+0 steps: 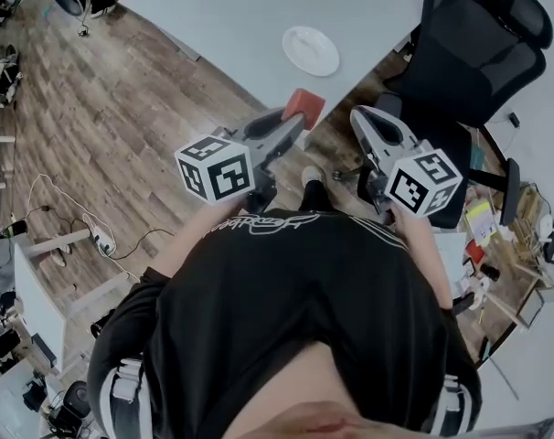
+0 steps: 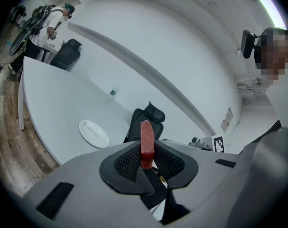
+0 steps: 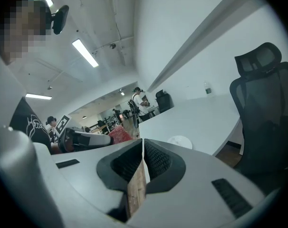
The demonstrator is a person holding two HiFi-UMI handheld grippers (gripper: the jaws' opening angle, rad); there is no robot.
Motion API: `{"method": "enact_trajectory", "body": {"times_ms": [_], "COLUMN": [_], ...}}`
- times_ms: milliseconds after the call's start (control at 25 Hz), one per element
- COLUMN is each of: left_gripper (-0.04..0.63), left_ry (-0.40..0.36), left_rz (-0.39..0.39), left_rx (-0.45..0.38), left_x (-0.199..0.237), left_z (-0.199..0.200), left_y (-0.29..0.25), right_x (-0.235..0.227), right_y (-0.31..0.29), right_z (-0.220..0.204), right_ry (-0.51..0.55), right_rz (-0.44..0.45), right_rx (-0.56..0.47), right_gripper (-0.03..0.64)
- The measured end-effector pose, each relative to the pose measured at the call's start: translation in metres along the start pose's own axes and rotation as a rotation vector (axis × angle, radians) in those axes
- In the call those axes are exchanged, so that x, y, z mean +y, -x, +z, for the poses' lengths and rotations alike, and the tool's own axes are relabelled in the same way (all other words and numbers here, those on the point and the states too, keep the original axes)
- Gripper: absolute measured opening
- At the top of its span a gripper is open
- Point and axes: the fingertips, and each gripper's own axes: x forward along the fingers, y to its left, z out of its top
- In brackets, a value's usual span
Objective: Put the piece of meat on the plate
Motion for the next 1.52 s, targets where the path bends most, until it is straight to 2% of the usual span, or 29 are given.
{"method": "enact_trajectory", "body": {"times_ms": [240, 520, 1520], "left_gripper": [0.084, 0.084, 0.084], "left_ry": [0.029, 0.096, 0.176], "left_rz": [0.024, 0.046, 0.112], "left_rx": [0.032, 0.051, 0.131], "left_x": [0.035, 0.071, 0.139], "left_z": [0.019, 0.026, 0.009], "left_y": [-0.039, -0.07, -0.124], "right_x": [-0.048, -0.085, -0.128], "right_y": [-0.032, -0.06, -0.105], "right_z": [0.014, 0.012, -0.026], "right_ry": [-0.035, -0.07, -0.133], "right_rz": [0.001, 0.004, 0.026], "right_rx": [0.008, 0.046, 0.15], "right_gripper": [0.017, 0.017, 0.017]}}
